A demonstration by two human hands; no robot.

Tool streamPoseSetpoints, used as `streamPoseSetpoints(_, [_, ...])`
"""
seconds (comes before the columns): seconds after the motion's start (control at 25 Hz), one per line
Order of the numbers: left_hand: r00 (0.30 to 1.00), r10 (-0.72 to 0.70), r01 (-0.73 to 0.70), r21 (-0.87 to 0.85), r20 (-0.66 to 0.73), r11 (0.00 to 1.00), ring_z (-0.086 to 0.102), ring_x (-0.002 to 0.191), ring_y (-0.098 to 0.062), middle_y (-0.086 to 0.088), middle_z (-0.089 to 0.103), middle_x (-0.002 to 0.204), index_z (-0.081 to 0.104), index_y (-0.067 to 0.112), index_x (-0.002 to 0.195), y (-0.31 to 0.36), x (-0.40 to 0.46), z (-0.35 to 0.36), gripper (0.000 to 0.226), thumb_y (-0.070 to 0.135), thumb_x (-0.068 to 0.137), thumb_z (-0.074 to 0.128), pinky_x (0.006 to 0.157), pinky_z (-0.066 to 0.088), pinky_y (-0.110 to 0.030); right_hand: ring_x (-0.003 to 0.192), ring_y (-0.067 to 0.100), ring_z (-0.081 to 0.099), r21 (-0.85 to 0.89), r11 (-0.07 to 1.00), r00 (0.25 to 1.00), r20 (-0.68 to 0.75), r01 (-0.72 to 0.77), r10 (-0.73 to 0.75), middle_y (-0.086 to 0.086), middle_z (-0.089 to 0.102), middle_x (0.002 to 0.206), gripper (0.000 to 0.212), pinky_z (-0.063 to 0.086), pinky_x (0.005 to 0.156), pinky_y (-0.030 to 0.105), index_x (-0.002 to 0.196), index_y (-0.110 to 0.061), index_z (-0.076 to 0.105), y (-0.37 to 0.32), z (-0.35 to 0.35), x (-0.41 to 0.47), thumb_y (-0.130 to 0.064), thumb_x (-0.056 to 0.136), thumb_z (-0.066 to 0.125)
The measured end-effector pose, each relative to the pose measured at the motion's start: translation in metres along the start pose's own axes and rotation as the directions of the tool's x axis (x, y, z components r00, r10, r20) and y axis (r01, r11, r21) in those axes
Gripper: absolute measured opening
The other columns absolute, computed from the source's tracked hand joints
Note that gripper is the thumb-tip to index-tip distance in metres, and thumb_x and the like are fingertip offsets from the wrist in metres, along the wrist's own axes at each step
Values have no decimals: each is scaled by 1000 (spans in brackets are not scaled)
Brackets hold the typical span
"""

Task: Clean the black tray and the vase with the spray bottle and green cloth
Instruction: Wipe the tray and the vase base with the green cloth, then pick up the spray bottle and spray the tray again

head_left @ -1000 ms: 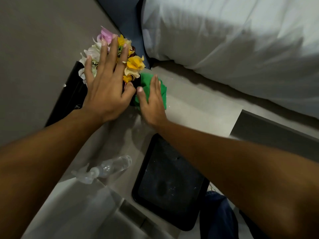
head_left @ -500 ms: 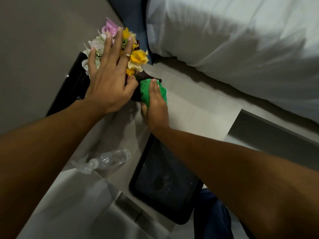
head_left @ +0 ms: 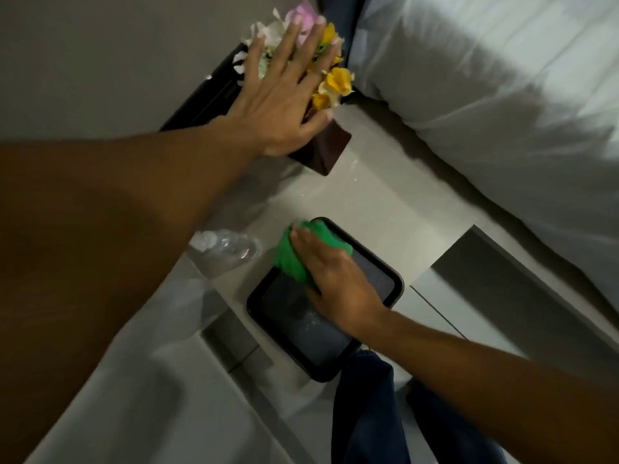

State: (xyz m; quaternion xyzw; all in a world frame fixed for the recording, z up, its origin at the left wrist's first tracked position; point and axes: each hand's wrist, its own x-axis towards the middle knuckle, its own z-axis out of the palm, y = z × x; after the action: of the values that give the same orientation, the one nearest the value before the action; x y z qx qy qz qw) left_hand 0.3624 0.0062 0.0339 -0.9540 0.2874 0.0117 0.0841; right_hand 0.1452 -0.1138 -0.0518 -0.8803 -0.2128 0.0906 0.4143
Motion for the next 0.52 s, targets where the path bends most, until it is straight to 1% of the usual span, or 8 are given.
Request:
streamPoseSetpoints(0.08, [1000, -10, 10, 43, 3, 999, -1, 151, -33, -8, 2, 165, 0, 24, 154, 0, -6, -8, 77, 66, 92, 17, 116, 1, -65, 143, 36, 37, -178, 977, 968, 242, 117, -71, 23, 34, 156, 79, 41, 112, 48, 150, 3, 33, -10, 22, -23, 3, 79, 69])
streamPoseSetpoints(0.16, [997, -74, 74, 48, -5, 996, 2, 151, -33, -8, 4, 165, 2, 26, 154, 4, -15, -15, 79, 70, 90, 15, 116, 2, -64, 153, 32, 13, -318, 931, 863, 506, 179, 7, 18, 8, 165, 79, 28, 119, 44, 156, -2, 9, -10, 41, -36, -7, 93, 56])
streamPoseSetpoints(0.2, [993, -113, 114, 33, -22, 993, 4, 151, -33, -8, 7, 165, 5, 27, 154, 9, -21, -18, 79, 71, 89, 15, 116, 3, -63, 154, 29, 1, -383, 905, 813, 577, 188, 75, 14, -3, 166, 82, 19, 120, 46, 157, -6, -1, -7, 49, -38, -17, 97, 54])
streamPoseSetpoints(0.28, [982, -167, 167, -11, -92, 986, 11, 150, -33, -9, 14, 164, 14, 26, 154, 21, -39, -26, 81, 74, 89, 14, 117, 7, -58, 153, 24, -12, -468, 857, 757, 635, 215, 156, 5, -19, 165, 99, 5, 121, 50, 156, -12, -13, -3, 57, -40, -46, 93, 56])
streamPoseSetpoints(0.36, [953, -201, 183, -99, -226, 978, 20, 148, -34, -12, 26, 160, 26, 22, 151, 35, -58, -39, 82, 74, 89, 16, 117, 13, -53, 153, 22, -17, -479, 852, 747, 642, 212, 175, 0, -26, 163, 108, 1, 121, 51, 155, -16, -16, 0, 60, -41, -62, 87, 53])
streamPoseSetpoints(0.44, [874, -290, 211, -233, -391, 949, 25, 146, -37, -18, 33, 156, 35, 16, 148, 52, -88, -49, 78, 68, 92, 22, 116, 21, -50, 152, 22, -18, -469, 855, 700, 687, 220, 197, 0, -25, 164, 113, 4, 122, 49, 156, -17, -16, 0, 56, -37, -66, 83, 55])
streamPoseSetpoints(0.48, [823, -351, 227, -308, -446, 924, 23, 147, -37, -20, 33, 156, 35, 13, 148, 62, -110, -49, 74, 63, 93, 27, 116, 23, -48, 153, 23, -15, -468, 849, 654, 727, 247, 210, 1, -20, 165, 113, 7, 122, 49, 157, -17, -12, -2, 51, -32, -65, 82, 57])
streamPoseSetpoints(0.52, [789, -421, 253, -386, -448, 887, 18, 149, -35, -21, 29, 157, 32, 11, 149, 79, -137, -44, 70, 56, 95, 32, 116, 24, -46, 154, 25, -8, -456, 847, 603, 767, 274, 218, 2, -11, 167, 109, 9, 123, 48, 157, -17, -5, -4, 46, -25, -63, 81, 59])
